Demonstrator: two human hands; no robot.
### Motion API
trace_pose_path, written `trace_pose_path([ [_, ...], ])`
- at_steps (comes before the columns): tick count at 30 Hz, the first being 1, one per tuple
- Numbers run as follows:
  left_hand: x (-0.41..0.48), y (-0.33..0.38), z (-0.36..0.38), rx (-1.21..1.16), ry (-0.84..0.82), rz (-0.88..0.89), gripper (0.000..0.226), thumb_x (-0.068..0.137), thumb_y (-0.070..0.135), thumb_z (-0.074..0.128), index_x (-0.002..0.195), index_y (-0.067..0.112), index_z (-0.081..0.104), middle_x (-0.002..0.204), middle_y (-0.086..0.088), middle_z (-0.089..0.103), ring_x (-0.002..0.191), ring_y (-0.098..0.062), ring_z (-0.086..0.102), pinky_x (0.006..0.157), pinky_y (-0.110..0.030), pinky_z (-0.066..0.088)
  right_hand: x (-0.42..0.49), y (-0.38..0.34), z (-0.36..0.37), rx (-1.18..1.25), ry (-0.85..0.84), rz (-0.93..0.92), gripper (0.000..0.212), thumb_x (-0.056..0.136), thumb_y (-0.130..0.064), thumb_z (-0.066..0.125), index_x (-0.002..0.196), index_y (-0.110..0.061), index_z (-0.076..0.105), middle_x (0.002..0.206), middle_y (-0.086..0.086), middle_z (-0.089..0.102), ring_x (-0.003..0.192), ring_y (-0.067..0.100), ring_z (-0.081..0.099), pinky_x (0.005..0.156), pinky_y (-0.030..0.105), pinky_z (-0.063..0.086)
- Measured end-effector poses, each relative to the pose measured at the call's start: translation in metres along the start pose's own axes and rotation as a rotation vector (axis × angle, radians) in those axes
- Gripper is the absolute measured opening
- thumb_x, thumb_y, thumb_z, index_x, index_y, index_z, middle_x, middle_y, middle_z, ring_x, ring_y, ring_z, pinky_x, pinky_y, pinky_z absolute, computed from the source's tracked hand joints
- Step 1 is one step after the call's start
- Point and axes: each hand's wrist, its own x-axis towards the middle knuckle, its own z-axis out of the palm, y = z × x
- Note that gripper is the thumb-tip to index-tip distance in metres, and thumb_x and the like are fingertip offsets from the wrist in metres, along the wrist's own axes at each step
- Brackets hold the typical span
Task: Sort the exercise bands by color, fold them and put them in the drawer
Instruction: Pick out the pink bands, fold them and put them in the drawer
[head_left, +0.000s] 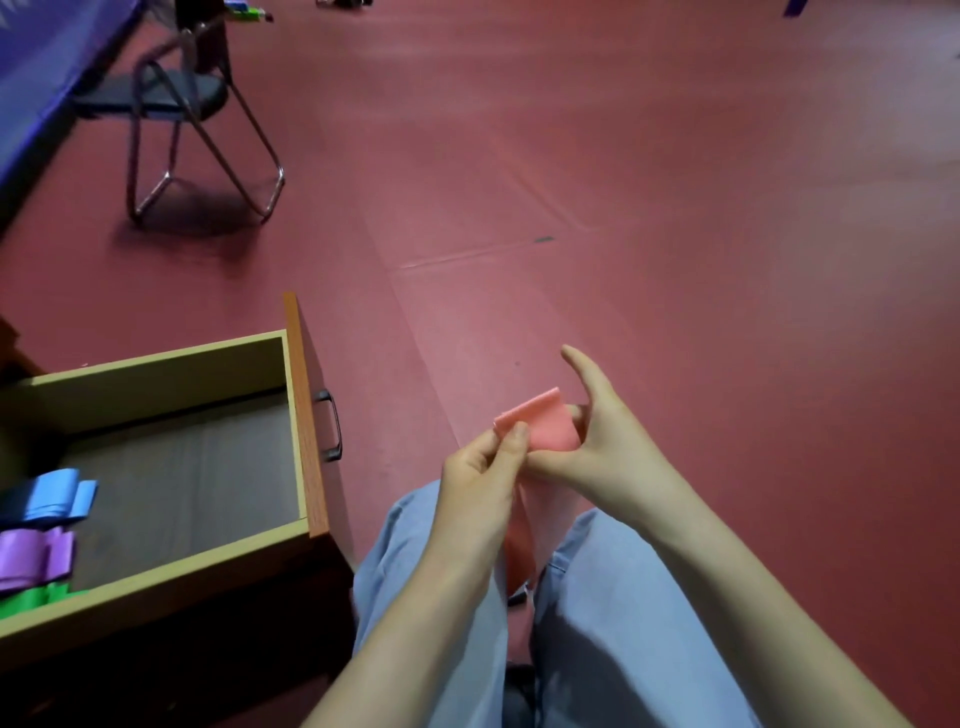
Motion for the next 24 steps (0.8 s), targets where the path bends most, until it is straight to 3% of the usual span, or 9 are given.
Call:
trace_pose_path([
  [5,-0.001,0.001,-0.001,-0.009,0.093,0.038,0.027,0.094,0.017,0.043,0.079,0.016,0.066,0.056,0.008,0.067,0.049,0.002,0.056,0.047,-0.011,0.043,-0.006,0.000,0.003,0.121,0.064,0.002,0.071,0.078,-0.007,0.066,0.135,-0.027,0.029,0.068,-0.003,0.058,0.061,0.006,0.053,0.066,0.019,0.043],
  [10,0.000,0.003,0.003,-0.023,0.079,0.048,0.027,0.095,0.020,0.041,0.086,0.016,0.067,0.080,-0.005,0.072,0.072,-0.012,0.064,0.067,-0.021,0.053,-0.012,0.000,0.004,0.167,0.183,-0.090,0.049,0.076,0.005,0.061,0.110,-0.028,0.046,0.068,-0.004,0.046,0.044,0.001,0.039,0.052,0.008,0.037],
  [17,0.002,0.009,0.007,0.018,0.019,0.060,0.028,0.096,0.017,0.039,0.089,0.017,0.066,0.079,-0.002,0.073,0.072,-0.010,0.068,0.064,-0.018,0.055,-0.017,0.002,0.007,0.090,0.250,-0.176,0.044,0.075,0.003,0.062,0.096,-0.034,0.050,0.066,-0.005,0.048,0.057,0.003,0.045,0.059,0.012,0.043],
  [22,0.002,0.013,0.005,0.095,0.004,0.153,0.027,0.095,0.015,0.040,0.083,0.021,0.065,0.066,0.006,0.068,0.059,0.000,0.060,0.057,-0.014,0.049,-0.020,0.003,-0.006,-0.127,0.256,-0.196,0.022,0.076,-0.011,0.067,0.080,-0.031,0.060,0.060,-0.003,0.047,0.058,0.011,0.047,0.063,0.035,0.047],
  [24,0.001,0.018,0.007,0.113,-0.041,0.180,0.028,0.095,0.014,0.040,0.085,0.023,0.064,0.065,0.009,0.069,0.060,0.003,0.061,0.058,-0.013,0.049,-0.019,0.003,-0.012,-0.097,0.234,-0.174,0.018,0.075,-0.013,0.069,0.079,-0.030,0.063,0.062,-0.003,0.047,0.061,0.013,0.046,0.065,0.041,0.049],
])
